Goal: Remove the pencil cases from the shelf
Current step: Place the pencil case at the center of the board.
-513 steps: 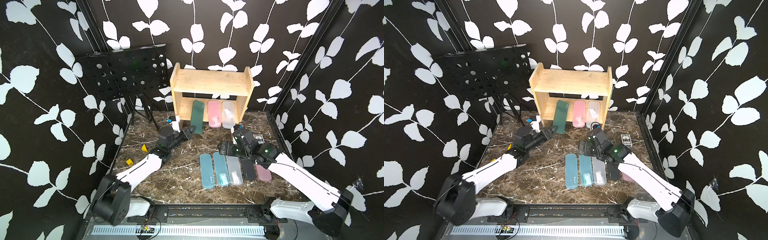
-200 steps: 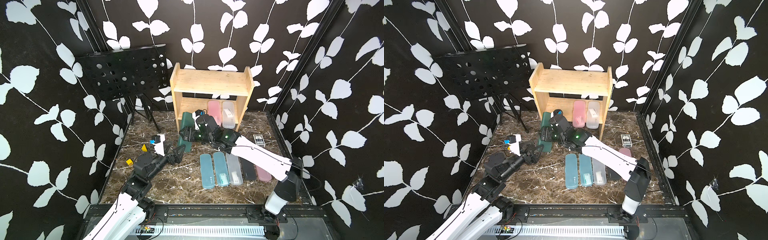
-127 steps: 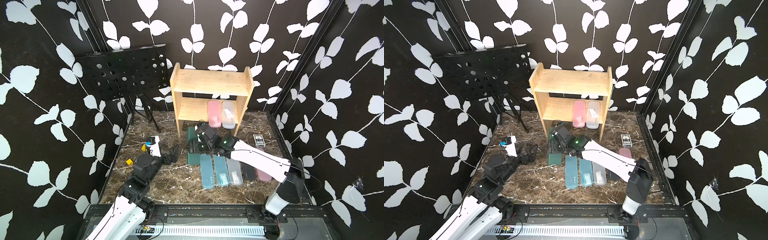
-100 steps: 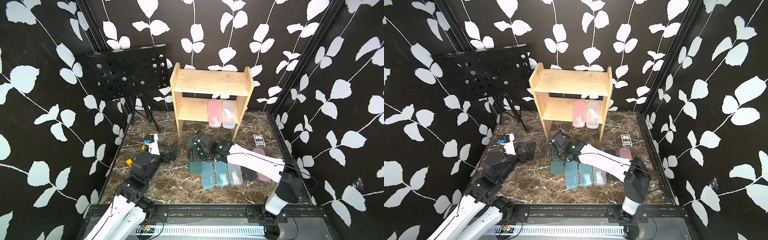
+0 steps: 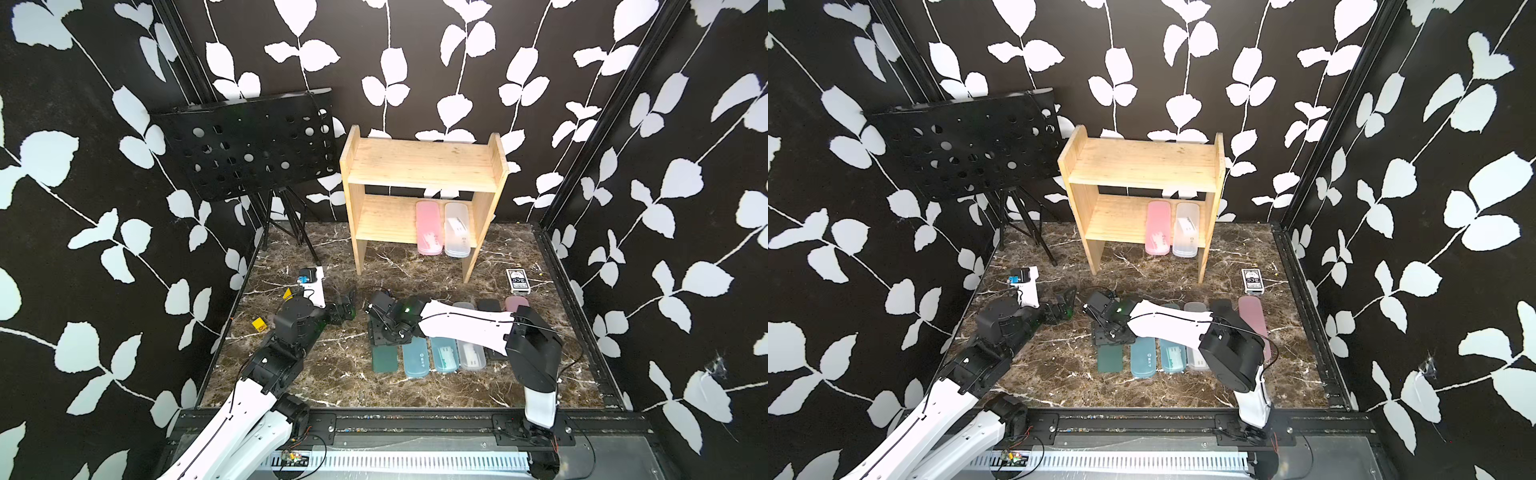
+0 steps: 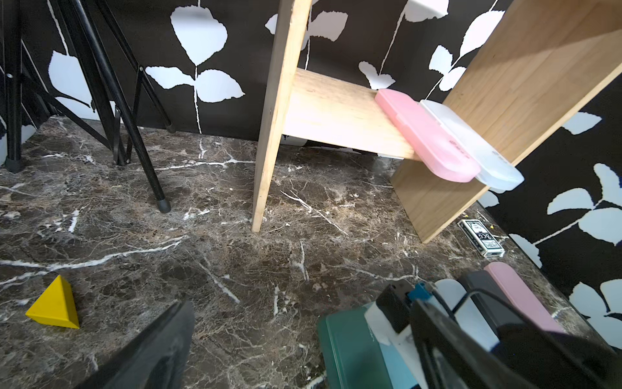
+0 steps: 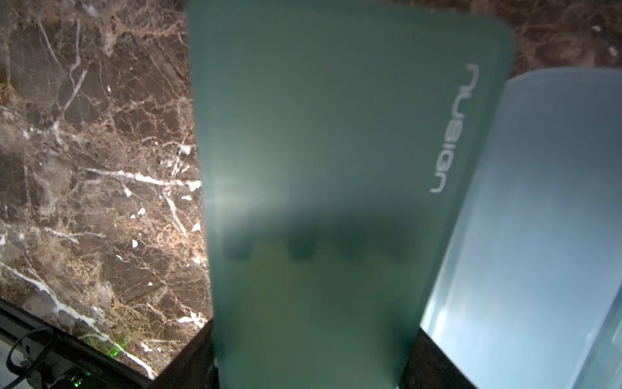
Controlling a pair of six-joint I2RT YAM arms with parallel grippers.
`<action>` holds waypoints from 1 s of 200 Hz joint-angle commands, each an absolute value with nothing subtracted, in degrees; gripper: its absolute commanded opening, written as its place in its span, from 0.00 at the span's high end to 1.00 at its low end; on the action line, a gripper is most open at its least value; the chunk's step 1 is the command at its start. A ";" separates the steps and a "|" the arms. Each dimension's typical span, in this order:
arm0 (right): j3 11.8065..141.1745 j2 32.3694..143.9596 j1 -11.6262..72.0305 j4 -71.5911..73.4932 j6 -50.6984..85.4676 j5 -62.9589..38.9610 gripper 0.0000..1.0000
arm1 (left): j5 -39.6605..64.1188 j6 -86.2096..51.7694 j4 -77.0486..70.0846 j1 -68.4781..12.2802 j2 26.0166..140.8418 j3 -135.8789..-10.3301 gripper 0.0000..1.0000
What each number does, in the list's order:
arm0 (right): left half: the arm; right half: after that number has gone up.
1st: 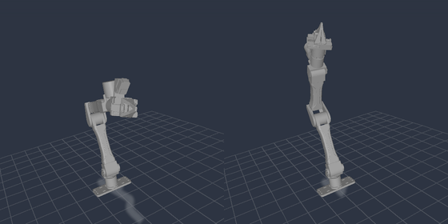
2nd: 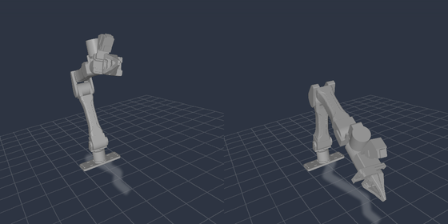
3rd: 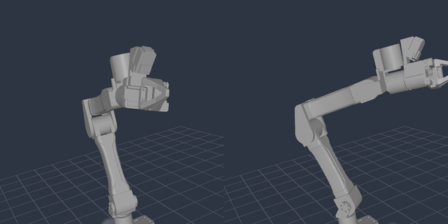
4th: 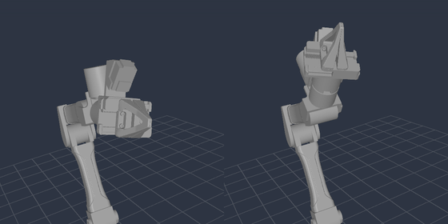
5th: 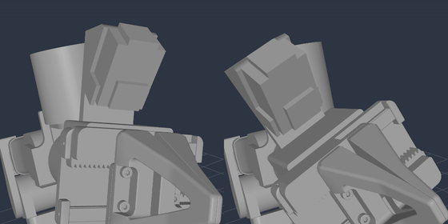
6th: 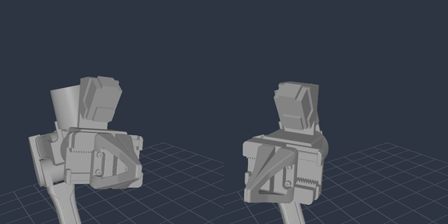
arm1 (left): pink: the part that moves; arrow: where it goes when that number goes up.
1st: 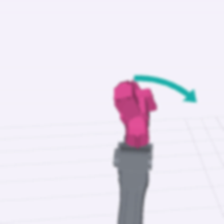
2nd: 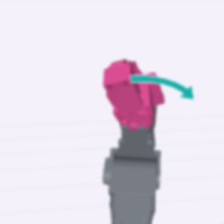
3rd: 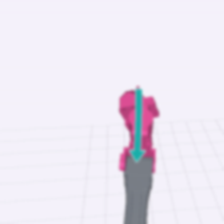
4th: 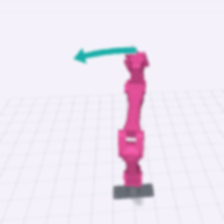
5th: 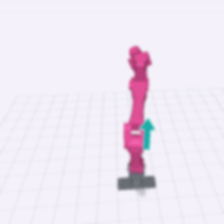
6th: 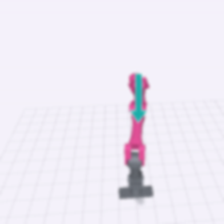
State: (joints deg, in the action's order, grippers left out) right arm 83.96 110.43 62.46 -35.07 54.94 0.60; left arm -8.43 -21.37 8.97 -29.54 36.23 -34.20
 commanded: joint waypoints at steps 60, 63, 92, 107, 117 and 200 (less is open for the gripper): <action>88.38 115.12 62.01 -42.40 54.15 5.58 0.32 | -8.30 -20.49 8.22 -29.71 34.92 -32.67 0.01; 88.32 115.13 62.02 -42.51 54.06 5.74 0.32 | -8.36 -20.52 8.26 -29.64 34.85 -32.65 0.01; 87.78 115.05 61.62 -42.01 53.88 5.51 0.31 | -8.67 -20.43 8.48 -29.71 34.45 -32.43 0.01; 87.74 115.14 61.61 -42.14 53.79 5.48 0.27 | -8.62 -20.64 8.47 -29.71 34.48 -32.28 0.01; 87.72 115.10 61.61 -42.17 53.79 5.52 0.21 | -8.54 -20.75 8.18 -29.71 34.62 -32.23 0.01; 88.61 103.62 61.36 -39.36 46.97 12.78 0.01 | 0.01 -29.52 6.54 -29.62 42.70 -38.04 0.01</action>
